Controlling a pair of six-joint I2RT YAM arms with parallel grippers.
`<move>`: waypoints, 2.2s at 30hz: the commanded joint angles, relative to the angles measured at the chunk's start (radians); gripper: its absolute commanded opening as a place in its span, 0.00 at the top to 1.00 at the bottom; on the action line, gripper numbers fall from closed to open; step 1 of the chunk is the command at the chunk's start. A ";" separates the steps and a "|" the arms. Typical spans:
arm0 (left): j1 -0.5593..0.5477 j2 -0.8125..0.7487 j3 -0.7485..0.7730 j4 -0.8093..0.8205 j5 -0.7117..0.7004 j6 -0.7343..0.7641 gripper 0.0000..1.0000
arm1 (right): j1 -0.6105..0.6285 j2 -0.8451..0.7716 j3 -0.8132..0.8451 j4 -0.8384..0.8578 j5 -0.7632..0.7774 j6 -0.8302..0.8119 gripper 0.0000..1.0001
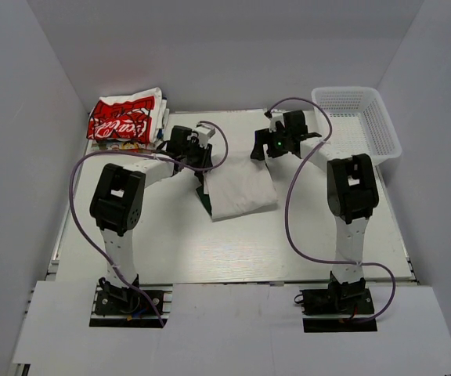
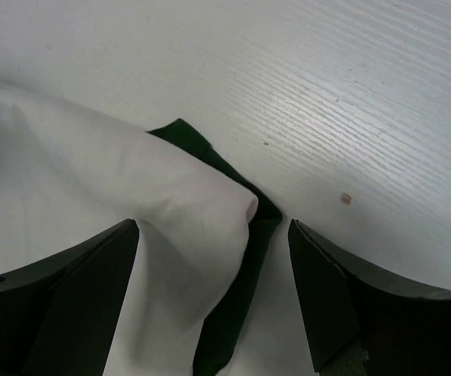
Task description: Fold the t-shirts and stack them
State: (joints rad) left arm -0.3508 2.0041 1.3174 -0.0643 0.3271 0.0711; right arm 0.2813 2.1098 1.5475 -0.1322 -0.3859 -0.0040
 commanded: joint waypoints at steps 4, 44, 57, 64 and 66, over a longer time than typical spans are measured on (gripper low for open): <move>0.009 -0.085 -0.006 0.120 0.041 -0.033 0.59 | -0.002 0.059 0.050 0.155 -0.115 0.150 0.19; 0.030 -0.366 -0.445 0.294 -0.166 -0.531 1.00 | 0.030 0.004 0.011 0.174 -0.162 0.283 1.00; 0.081 -0.186 -0.259 0.100 -0.241 -0.619 0.41 | 0.053 0.199 0.288 0.008 -0.041 0.239 0.46; 0.081 -0.252 -0.214 -0.037 -0.250 -0.600 0.00 | 0.070 0.031 0.220 0.026 -0.024 0.193 0.10; 0.081 -0.286 -0.214 -0.080 -0.263 -0.600 0.00 | 0.070 -0.003 0.169 0.045 -0.021 0.208 0.10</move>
State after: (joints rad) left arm -0.2695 1.8050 1.0756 -0.0566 0.0849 -0.5377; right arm 0.3428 2.2314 1.7412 -0.1303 -0.4171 0.2203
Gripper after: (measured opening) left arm 0.996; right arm 0.902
